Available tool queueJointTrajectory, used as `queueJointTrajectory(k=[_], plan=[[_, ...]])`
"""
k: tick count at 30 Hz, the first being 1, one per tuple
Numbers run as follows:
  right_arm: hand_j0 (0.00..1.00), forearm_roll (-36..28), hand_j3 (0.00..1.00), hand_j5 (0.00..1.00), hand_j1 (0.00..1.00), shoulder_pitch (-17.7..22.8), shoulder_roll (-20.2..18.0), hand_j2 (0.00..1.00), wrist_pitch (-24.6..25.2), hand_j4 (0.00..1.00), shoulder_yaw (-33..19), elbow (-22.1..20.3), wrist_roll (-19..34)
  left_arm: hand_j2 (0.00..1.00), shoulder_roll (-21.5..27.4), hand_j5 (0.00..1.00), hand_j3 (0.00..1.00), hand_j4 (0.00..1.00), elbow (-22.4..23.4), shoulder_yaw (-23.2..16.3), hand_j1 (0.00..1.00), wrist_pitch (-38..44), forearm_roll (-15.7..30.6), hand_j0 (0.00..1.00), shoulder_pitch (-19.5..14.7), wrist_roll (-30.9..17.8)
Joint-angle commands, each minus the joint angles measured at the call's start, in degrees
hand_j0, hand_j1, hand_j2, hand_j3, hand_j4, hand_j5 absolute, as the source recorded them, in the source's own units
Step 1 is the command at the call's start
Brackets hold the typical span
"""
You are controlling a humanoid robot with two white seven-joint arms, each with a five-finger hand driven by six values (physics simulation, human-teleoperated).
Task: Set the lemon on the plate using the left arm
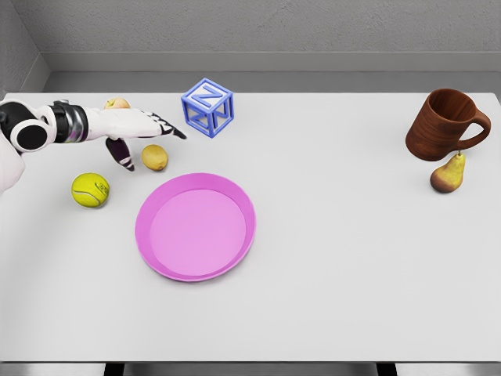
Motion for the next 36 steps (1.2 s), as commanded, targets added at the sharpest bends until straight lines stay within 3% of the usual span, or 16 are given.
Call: queueJointTrajectory(k=[1,13,36], plan=[[1.0,0.01,1.0,1.0,1.0,0.0,0.0,1.0,0.0,1.0,0.01,0.02,0.06,1.0,-0.03,1.0,1.0,1.0,0.07,0.38,1.0,0.14,-1.43,1.0,0.0,0.03],[1.0,0.01,1.0,1.0,1.0,0.0,0.0,1.0,0.0,1.0,0.01,0.02,-0.02,1.0,-2.32,1.0,1.0,1.0,4.03,0.38,1.0,0.14,-1.52,1.0,0.0,0.03],[1.0,0.01,1.0,1.0,1.0,0.0,0.0,1.0,0.0,1.0,0.01,0.02,-0.02,1.0,-2.23,1.0,1.0,1.0,3.41,0.74,1.0,0.14,-1.78,1.0,-0.26,0.03]])
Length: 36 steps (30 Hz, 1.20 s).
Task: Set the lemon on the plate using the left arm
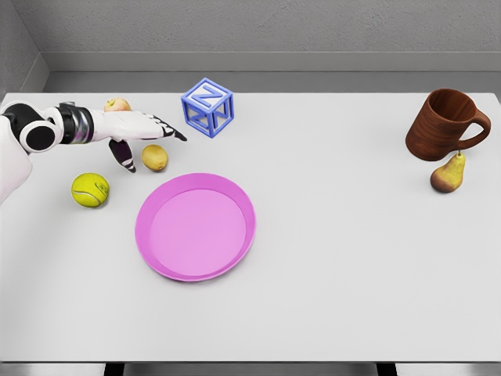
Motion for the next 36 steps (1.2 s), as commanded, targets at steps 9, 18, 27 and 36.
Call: queueJointTrajectory(k=[9,18,27,36], plan=[[1.0,0.01,1.0,1.0,1.0,0.0,0.0,1.0,0.0,1.0,0.01,0.02,-0.03,0.99,-0.06,0.99,0.99,0.99,-0.01,0.0,0.99,0.14,0.24,0.99,0.0,0.03],[1.0,0.01,1.0,1.0,1.0,0.0,0.0,1.0,0.0,1.0,0.01,0.02,0.06,0.99,0.03,0.99,0.99,0.99,-0.1,-0.35,0.99,0.14,0.15,0.99,0.18,0.03],[1.0,0.01,1.0,1.0,1.0,0.0,0.0,1.0,0.0,1.0,0.01,0.02,0.06,0.96,-0.06,0.96,0.96,0.96,-0.18,-0.35,0.96,0.14,0.15,0.96,0.18,0.03],[1.0,0.01,1.0,1.0,1.0,0.0,0.0,1.0,0.0,1.0,0.01,0.02,-0.03,0.8,0.03,0.8,0.8,0.8,-0.45,-0.44,0.8,0.14,0.24,0.8,0.35,0.03]])
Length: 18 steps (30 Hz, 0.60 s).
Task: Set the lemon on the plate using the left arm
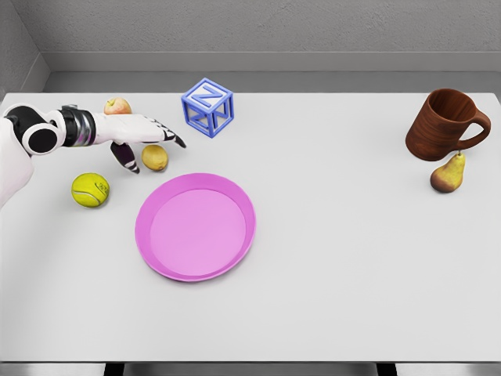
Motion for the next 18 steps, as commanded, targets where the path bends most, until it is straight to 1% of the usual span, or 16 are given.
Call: queueJointTrajectory(k=[1,4,7,11,18], plan=[[1.0,0.01,1.0,1.0,1.0,0.0,0.0,1.0,0.0,1.0,0.01,0.02,-0.01,0.78,0.04,0.78,0.78,0.78,-0.01,0.07,0.78,0.14,0.31,0.78,0.0,0.02],[1.0,0.01,1.0,1.0,1.0,0.0,0.0,1.0,0.0,1.0,0.01,0.02,-0.01,0.72,0.12,0.72,0.72,0.72,-0.01,0.07,0.72,0.14,0.31,0.72,0.0,0.02],[1.0,0.01,1.0,1.0,1.0,0.0,0.0,1.0,0.0,1.0,0.01,0.02,-0.01,0.71,0.21,0.71,0.71,0.71,-0.01,-0.02,0.71,0.14,0.31,0.71,0.09,0.02],[1.0,0.01,1.0,1.0,1.0,0.0,0.0,1.0,0.0,1.0,0.01,0.02,-0.01,0.66,0.21,0.66,0.66,0.66,-0.01,-0.11,0.66,0.14,0.31,0.66,0.09,0.02],[1.0,0.01,1.0,1.0,1.0,0.0,0.0,1.0,0.0,1.0,0.01,0.02,-0.01,0.6,0.3,0.6,0.6,0.6,-0.1,-0.19,0.6,0.14,0.49,0.6,0.18,0.02]])
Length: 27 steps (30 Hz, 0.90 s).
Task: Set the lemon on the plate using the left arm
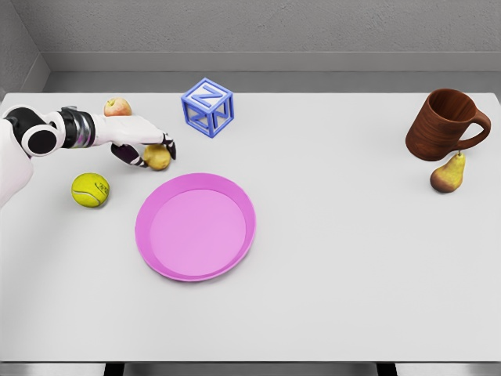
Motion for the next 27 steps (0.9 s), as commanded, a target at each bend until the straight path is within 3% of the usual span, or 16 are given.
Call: queueJointTrajectory(k=[1,16,21,27], plan=[[1.0,0.01,1.0,1.0,1.0,0.0,0.0,1.0,0.0,1.0,0.01,0.02,-0.03,0.6,0.07,0.6,0.6,0.6,-0.07,0.09,0.6,0.14,0.42,0.6,0.0,0.02],[1.0,0.01,1.0,1.0,1.0,0.0,0.0,1.0,0.0,1.0,0.01,0.02,-0.03,0.53,0.77,0.53,0.53,0.53,-2.18,0.79,0.53,0.14,0.86,0.53,0.61,0.66],[1.0,0.01,1.0,1.0,1.0,0.0,0.0,1.0,0.0,1.0,0.01,0.02,0.05,0.52,1.12,0.52,0.52,0.52,-4.9,0.88,0.52,0.14,1.3,0.52,0.53,0.66],[1.0,0.01,1.0,1.0,1.0,0.0,0.0,1.0,0.0,1.0,0.01,0.02,0.05,0.52,5.96,0.52,0.52,0.52,-10.35,0.88,0.52,0.14,5.43,0.52,0.7,0.57]])
